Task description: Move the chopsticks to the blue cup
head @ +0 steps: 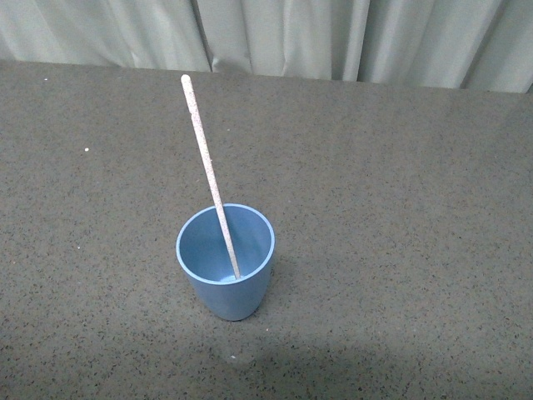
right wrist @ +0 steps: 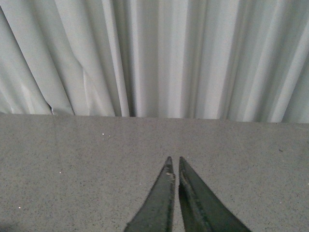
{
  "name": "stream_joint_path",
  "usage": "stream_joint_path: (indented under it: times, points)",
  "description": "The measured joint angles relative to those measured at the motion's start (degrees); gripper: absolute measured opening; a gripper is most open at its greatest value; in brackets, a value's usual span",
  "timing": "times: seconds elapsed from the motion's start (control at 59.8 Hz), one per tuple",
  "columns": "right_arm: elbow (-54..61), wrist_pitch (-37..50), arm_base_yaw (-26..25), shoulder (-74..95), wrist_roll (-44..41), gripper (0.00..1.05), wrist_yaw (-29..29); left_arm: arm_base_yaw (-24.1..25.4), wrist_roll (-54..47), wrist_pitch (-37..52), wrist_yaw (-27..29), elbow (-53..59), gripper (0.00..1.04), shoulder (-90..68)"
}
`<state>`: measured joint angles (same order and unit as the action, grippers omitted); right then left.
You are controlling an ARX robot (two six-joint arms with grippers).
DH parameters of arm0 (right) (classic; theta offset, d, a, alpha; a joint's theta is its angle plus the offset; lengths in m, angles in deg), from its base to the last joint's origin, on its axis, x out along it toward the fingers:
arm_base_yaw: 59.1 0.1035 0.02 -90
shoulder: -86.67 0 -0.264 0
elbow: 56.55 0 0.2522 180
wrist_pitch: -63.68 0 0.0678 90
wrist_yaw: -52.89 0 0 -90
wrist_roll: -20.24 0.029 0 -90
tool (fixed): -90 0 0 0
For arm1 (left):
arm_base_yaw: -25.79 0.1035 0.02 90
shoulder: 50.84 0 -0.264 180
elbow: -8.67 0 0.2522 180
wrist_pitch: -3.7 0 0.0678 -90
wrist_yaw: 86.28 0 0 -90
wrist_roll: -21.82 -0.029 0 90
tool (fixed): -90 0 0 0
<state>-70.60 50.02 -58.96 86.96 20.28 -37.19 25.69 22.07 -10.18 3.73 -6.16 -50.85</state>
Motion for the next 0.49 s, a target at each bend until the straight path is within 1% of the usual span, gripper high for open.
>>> stream_joint_path:
  times: [0.067, 0.201, 0.218, 0.251, 0.351, 0.402, 0.435, 0.485]
  points:
    - [0.0, 0.0, 0.0, -0.04, 0.0, 0.27, 0.0, 0.0, 0.0, 0.0, 0.0, 0.0, 0.98, 0.0]
    - [0.0, 0.0, 0.0, -0.04, 0.0, 0.49, 0.0, 0.0, 0.0, 0.0, 0.0, 0.0, 0.98, 0.0]
    - [0.0, 0.0, 0.0, -0.04, 0.02, 0.54, 0.0, 0.0, 0.0, 0.0, 0.0, 0.0, 0.98, 0.0]
    - [0.0, 0.0, 0.0, -0.04, 0.0, 0.6, 0.0, 0.0, -0.02, 0.0, 0.0, 0.0, 0.98, 0.0]
    - [0.0, 0.0, 0.0, -0.04, 0.0, 0.86, 0.0, 0.0, 0.0, 0.0, 0.0, 0.0, 0.98, 0.0]
    - [0.0, 0.0, 0.0, -0.04, 0.02, 0.96, 0.0, 0.0, 0.0, 0.0, 0.0, 0.0, 0.98, 0.0]
    - [0.0, 0.0, 0.0, -0.04, 0.09, 0.97, 0.0, 0.0, 0.0, 0.0, 0.0, 0.0, 0.98, 0.0]
    - [0.0, 0.0, 0.0, -0.04, 0.04, 0.95, 0.0, 0.0, 0.0, 0.0, 0.0, 0.0, 0.98, 0.0]
